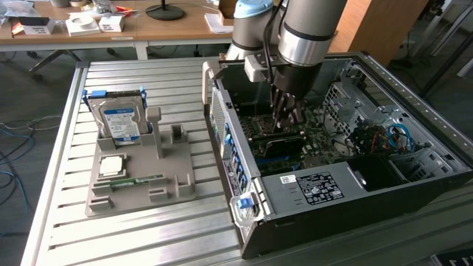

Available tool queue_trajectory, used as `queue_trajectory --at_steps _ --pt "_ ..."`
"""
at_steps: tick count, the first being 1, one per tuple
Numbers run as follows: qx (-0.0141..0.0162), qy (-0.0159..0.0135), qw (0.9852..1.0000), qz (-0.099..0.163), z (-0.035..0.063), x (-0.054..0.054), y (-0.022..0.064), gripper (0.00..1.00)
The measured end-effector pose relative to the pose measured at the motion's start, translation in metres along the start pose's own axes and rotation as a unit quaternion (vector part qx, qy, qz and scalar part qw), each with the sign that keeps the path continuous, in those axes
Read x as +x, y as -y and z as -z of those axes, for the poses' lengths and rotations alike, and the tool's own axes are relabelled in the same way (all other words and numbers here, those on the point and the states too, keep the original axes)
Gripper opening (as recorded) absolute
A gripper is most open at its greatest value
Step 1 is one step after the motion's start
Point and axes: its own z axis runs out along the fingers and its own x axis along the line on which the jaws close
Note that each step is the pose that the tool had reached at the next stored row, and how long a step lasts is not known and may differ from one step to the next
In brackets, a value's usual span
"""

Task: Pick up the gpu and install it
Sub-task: 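Press down on the gpu until it lock into place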

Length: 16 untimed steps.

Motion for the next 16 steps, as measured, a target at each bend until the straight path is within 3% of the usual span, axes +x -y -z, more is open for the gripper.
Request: queue_trajectory --at_steps 16 --pt "0.0 -0.0002 1.0 0.0 -0.0075 -0.0026 -0.0006 0.11"
